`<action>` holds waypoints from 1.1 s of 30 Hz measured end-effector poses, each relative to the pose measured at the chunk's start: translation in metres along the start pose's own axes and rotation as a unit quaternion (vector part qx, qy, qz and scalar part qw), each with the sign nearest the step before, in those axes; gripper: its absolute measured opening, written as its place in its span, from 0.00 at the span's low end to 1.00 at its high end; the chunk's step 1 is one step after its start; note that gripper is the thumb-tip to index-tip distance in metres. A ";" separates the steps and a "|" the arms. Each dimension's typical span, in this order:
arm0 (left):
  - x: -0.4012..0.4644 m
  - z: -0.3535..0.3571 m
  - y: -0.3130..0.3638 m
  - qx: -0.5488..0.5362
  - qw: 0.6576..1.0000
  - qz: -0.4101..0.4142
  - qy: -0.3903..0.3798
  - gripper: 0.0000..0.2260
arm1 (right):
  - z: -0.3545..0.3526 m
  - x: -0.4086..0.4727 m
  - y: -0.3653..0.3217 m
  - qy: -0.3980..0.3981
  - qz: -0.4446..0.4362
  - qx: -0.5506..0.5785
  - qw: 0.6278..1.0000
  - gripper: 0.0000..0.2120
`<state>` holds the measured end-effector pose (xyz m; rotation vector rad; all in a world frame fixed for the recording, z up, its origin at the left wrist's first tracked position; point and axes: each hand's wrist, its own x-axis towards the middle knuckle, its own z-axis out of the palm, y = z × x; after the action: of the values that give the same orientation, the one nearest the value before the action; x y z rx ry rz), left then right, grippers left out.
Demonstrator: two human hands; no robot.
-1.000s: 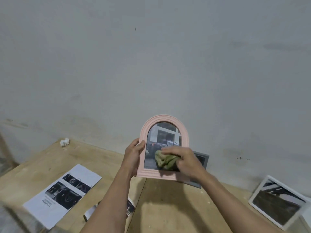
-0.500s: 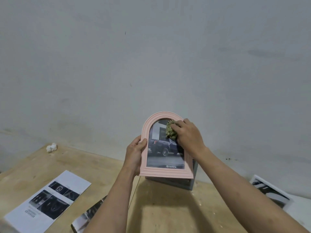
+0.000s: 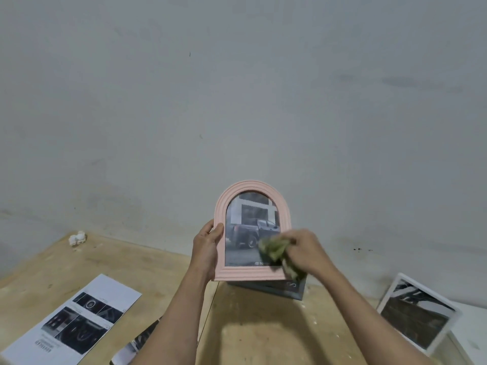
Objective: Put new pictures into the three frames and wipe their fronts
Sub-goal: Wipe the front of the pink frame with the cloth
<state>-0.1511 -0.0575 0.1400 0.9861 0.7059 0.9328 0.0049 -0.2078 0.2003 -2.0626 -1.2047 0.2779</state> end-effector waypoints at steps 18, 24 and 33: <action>-0.002 -0.001 0.004 -0.021 1.000 -0.002 -0.001 0.12 | 0.044 -0.014 -0.012 -0.206 -0.119 0.066 0.969 0.18; -0.011 0.001 0.003 -0.005 1.000 -0.010 -0.021 0.10 | -0.016 0.045 -0.043 0.050 -0.039 0.254 0.965 0.20; -0.015 0.019 0.010 -0.058 0.997 -0.023 -0.036 0.11 | 0.029 0.055 -0.020 0.127 -0.177 -0.258 0.941 0.28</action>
<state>-0.1454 -0.0752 0.1579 0.8936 0.6050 0.8845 0.0064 -0.1428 0.2024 -2.1597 -1.5661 -0.5113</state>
